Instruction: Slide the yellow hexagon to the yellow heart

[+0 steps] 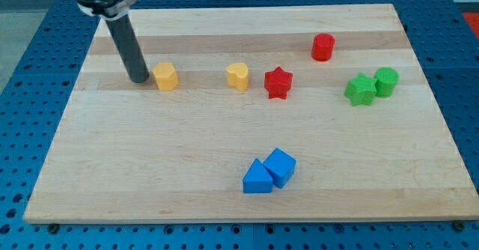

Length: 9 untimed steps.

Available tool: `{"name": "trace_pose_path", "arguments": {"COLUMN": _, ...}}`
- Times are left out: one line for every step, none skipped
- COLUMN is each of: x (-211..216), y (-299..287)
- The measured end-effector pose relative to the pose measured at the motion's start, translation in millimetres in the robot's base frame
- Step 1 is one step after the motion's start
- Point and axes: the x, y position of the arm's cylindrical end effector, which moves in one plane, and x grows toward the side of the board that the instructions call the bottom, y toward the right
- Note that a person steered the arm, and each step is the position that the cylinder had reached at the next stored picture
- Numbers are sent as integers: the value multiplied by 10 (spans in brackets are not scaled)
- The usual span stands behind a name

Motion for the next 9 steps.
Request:
{"name": "trace_pose_path", "arguments": {"x": 1, "y": 308}}
{"name": "trace_pose_path", "arguments": {"x": 1, "y": 612}}
{"name": "trace_pose_path", "arguments": {"x": 17, "y": 901}}
{"name": "trace_pose_path", "arguments": {"x": 21, "y": 1067}}
{"name": "trace_pose_path", "arguments": {"x": 20, "y": 1070}}
{"name": "trace_pose_path", "arguments": {"x": 41, "y": 1070}}
{"name": "trace_pose_path", "arguments": {"x": 298, "y": 1070}}
{"name": "trace_pose_path", "arguments": {"x": 555, "y": 1069}}
{"name": "trace_pose_path", "arguments": {"x": 733, "y": 1222}}
